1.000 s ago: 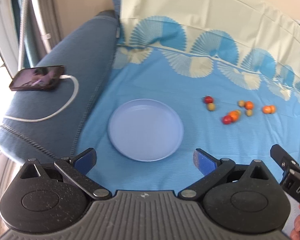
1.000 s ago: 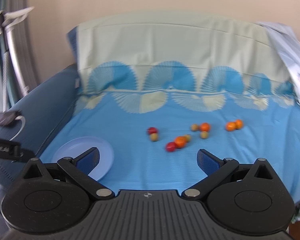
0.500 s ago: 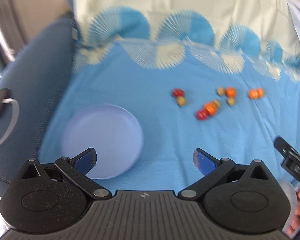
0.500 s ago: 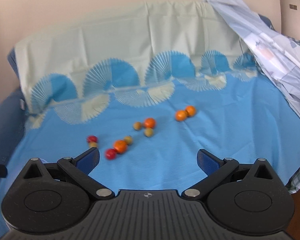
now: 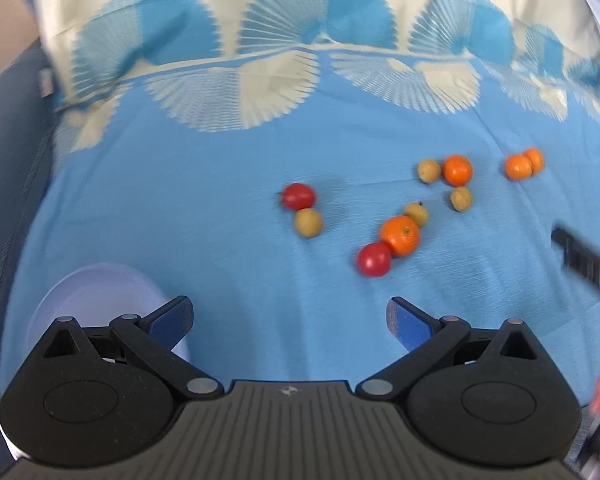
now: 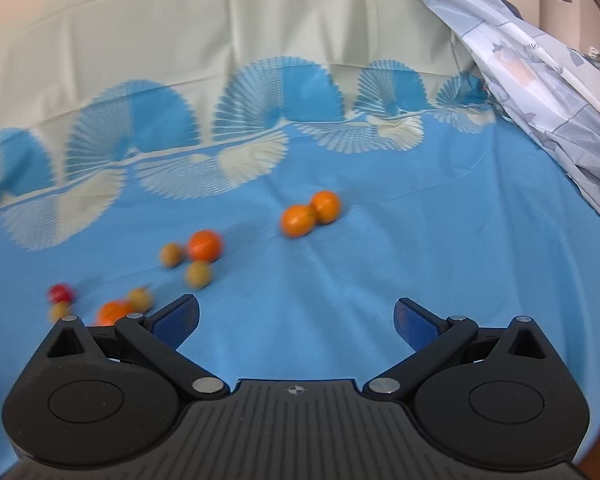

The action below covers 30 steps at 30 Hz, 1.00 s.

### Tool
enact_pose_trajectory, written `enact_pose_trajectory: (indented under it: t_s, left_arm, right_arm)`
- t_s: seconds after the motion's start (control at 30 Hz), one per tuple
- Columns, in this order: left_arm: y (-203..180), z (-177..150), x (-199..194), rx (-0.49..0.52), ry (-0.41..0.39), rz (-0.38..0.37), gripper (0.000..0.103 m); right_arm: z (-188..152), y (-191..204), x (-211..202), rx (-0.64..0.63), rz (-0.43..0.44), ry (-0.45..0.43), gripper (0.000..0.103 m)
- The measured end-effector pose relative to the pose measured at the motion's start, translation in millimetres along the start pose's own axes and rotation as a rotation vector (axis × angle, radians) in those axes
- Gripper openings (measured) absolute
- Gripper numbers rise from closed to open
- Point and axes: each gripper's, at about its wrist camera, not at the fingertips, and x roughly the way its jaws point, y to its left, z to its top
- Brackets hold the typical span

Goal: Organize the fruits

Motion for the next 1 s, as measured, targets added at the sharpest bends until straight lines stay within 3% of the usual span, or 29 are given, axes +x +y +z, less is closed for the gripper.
enact_pose_trajectory:
  t_s: [0.13,0.4,0.5,0.53,0.57,0.6,0.63,0.67,0.7,0.77,1.0]
  left_arm:
    - [-21,8,36,0.055,0.019,-0.028,0.103]
    - [-41,20,78,0.098,0.015,-0.066,0.103]
    - [-45,22,83,0.1,0.01,-0.083,0.101]
    - [-45,22,83,0.101,0.002,-0.097,0.096]
    - [-46,22,83,0.105,-0.008,-0.114,0.08]
    - [-47,21,84,0.112,-0.004,-0.132,0.057]
    - [-48,21,86,0.117,0.013,-0.15,0.043]
    - [-47,21,88,0.112,0.035,-0.162,0.032]
    - [-46,20,88,0.104,0.032,-0.169,0.032]
    - [-43,17,82,0.106,0.01,-0.18,0.032]
    - [-35,8,41,0.124,-0.046,-0.182,0.032]
  right_arm:
    - [26,-13,59,0.016,-0.039,0.023,0.102]
    - [70,-40,140,0.211,-0.043,0.053,0.102]
    - [81,-40,168,0.204,-0.017,0.099,0.094]
    - [82,-40,178,0.194,-0.007,0.133,0.085]
    - [82,-39,185,0.183,-0.004,0.169,0.081]
    - [82,-38,184,0.181,-0.006,0.157,0.077]
    - [83,-37,182,0.168,0.002,0.161,0.056]
    - [83,-36,178,0.154,0.027,0.159,0.046]
    - [84,-35,174,0.144,0.035,0.16,0.039]
    - [80,-33,164,0.106,0.018,0.157,0.039]
    - [66,-46,97,0.071,0.009,0.02,0.039]
